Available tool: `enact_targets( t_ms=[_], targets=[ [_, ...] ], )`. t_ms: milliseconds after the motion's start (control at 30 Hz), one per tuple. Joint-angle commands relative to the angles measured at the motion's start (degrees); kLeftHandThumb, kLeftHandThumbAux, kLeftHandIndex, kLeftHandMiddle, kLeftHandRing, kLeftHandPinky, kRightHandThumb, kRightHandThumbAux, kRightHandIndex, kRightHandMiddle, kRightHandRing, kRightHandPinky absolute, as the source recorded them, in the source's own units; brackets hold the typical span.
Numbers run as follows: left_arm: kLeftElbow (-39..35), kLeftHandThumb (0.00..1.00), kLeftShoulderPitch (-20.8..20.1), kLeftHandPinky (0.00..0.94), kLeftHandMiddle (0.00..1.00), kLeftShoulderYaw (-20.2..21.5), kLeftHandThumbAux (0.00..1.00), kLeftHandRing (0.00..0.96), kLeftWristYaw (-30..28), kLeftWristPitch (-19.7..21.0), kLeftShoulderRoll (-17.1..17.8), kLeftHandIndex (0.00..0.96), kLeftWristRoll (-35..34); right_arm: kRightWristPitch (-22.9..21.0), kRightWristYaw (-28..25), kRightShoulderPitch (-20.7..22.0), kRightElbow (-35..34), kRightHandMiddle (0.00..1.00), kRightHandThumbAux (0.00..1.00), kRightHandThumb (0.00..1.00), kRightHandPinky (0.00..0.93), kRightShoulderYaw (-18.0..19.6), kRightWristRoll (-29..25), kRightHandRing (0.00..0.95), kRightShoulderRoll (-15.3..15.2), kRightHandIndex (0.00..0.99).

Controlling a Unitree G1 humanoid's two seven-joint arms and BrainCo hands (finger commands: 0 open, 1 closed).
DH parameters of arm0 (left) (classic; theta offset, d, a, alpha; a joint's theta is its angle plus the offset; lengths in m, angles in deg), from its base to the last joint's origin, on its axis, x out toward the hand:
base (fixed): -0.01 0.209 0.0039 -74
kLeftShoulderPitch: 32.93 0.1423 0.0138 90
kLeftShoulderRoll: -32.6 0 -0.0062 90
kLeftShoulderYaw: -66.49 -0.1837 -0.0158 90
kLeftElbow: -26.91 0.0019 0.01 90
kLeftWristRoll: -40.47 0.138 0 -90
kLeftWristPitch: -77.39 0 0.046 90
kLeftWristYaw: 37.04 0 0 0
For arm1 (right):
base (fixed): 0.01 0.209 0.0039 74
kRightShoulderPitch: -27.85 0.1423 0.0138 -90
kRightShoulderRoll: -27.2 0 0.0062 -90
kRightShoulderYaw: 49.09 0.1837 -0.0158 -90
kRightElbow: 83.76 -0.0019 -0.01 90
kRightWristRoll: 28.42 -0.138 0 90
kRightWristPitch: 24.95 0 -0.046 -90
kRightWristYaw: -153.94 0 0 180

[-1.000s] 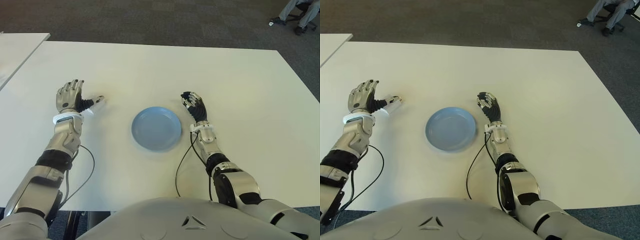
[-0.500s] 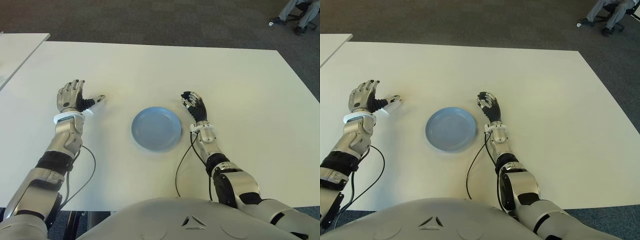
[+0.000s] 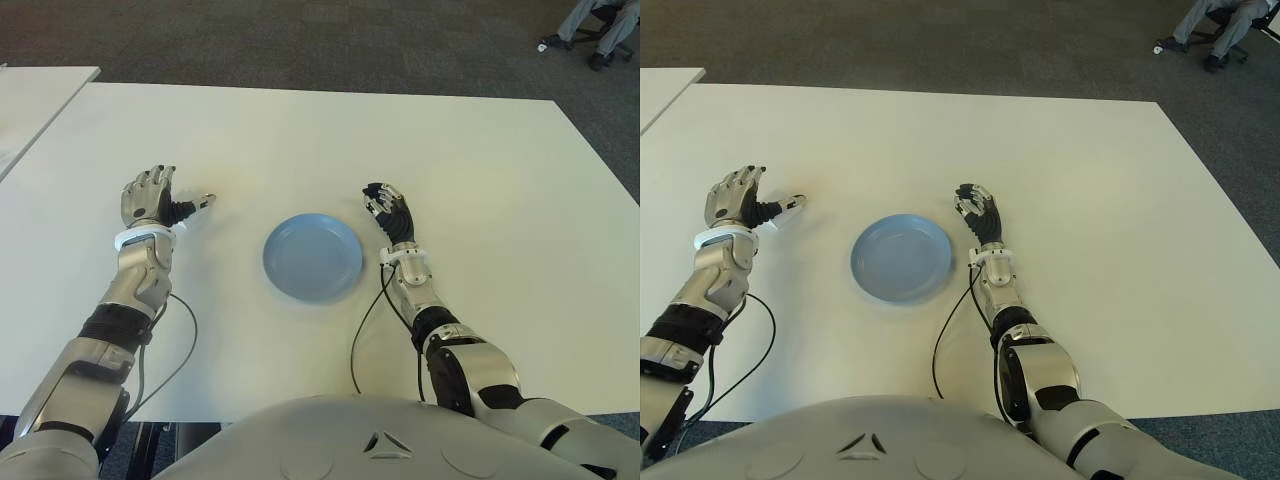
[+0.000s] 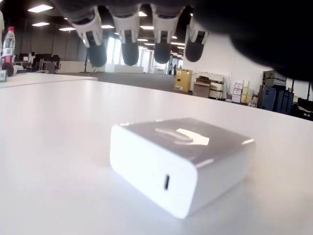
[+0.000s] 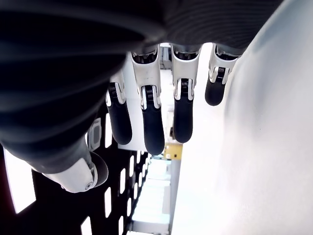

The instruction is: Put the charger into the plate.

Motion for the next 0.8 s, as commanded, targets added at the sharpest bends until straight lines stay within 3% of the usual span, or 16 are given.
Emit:
enact_targets(
  t_ms=[33, 800],
  targets=[
    [4.2, 0.217, -0.8, 0.0, 0.0, -1.3, 0.217, 0.0, 0.4, -1.3, -1.2, 0.0, 0.2, -2.4, 0.0, -3.2, 2.3, 0.352, 0.652, 0.0, 0.132, -0.1, 0.0, 0.267, 0.2, 0.306],
    [22.5, 0.214, -7.7, 0.0, 0.0, -3.8, 0.221, 0.0, 6.0, -7.1, -3.8, 0.0, -0.2, -2.1, -2.1, -3.6, 2.2, 0.331, 0.638, 0.0, 0.114, 0.8, -1.1, 0.247, -0.2, 0.302]
  ],
)
